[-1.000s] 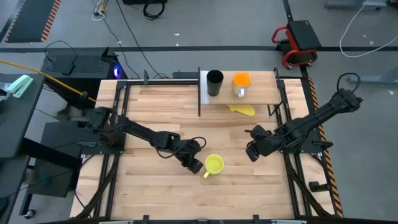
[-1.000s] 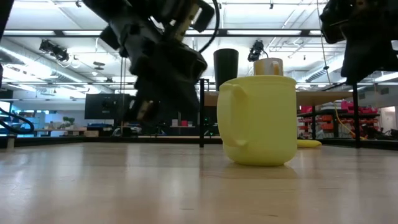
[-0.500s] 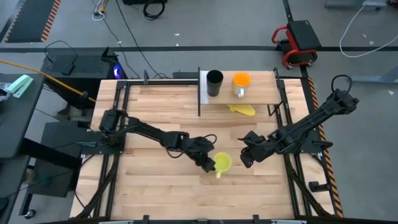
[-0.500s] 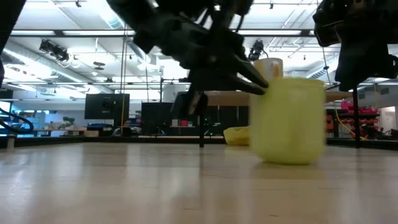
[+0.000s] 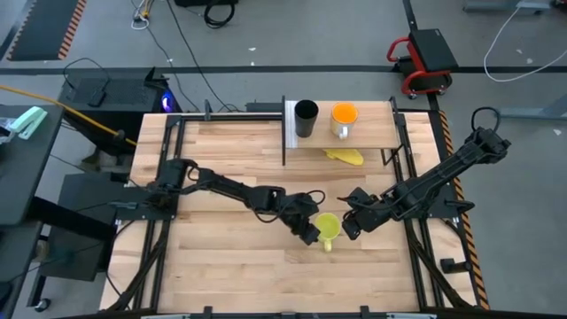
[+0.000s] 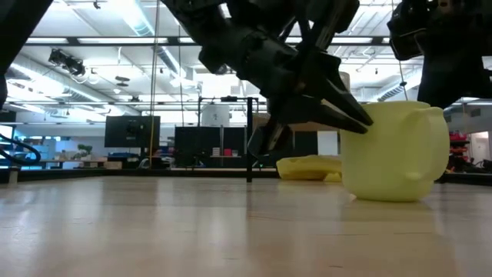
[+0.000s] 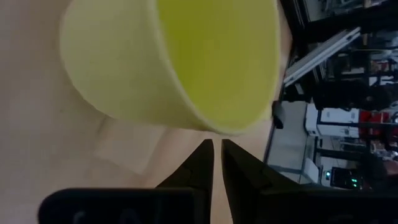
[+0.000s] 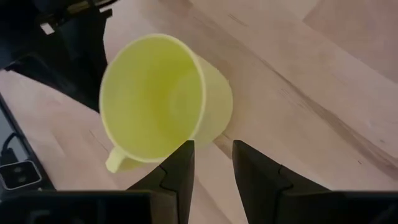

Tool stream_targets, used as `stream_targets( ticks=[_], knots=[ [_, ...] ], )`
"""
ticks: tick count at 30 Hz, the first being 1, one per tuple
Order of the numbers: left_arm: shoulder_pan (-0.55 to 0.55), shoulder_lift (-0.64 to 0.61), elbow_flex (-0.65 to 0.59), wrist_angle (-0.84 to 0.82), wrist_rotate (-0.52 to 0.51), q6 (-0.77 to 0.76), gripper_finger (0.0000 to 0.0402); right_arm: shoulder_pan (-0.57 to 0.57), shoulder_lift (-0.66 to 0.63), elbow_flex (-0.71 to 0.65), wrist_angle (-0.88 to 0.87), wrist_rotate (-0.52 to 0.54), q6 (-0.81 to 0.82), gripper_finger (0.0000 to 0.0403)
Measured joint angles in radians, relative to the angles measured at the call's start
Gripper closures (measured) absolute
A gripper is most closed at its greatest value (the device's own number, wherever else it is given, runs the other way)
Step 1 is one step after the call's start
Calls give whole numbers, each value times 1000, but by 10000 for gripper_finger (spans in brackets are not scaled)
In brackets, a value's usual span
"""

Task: Stack small to large cups/mugs on shelf
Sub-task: Put the yellow mug on the shelf

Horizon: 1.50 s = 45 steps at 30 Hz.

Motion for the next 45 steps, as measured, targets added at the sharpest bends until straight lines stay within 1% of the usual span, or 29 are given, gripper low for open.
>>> stream_targets(
  ticks=[7,11,14,16,18,21,23,28,33,37,45],
  knots=[
    [2,-1,0,-8,0,12,366,-2,-1,6,0,-10,-17,287],
    [2,-26,0,-39,13,24,373,-23,-2,71,-8,-47,-77,287],
    [6,-43,1,-77,15,40,374,-48,0,155,-93,-49,-135,287],
    [11,-48,0,-103,12,54,372,-69,6,203,-195,-48,-169,287],
    [16,-48,0,-124,4,56,370,-91,10,222,-247,-50,-213,287],
    [20,-48,-1,-134,0,60,371,-129,22,223,-222,-87,-267,286],
    [24,-48,0,-136,-2,71,373,-150,53,224,-212,-120,-301,285],
    [23,-48,0,-142,-3,82,371,-172,144,223,-211,-139,-364,283],
    [25,-48,0,-215,-4,105,366,-175,196,223,-164,-142,-379,283],
    [28,-48,0,-258,-4,110,368,-175,232,223,-124,-157,-390,285],
    [29,-48,0,-271,-1,119,367,-179,269,223,-120,-157,-366,289]
  ],
)
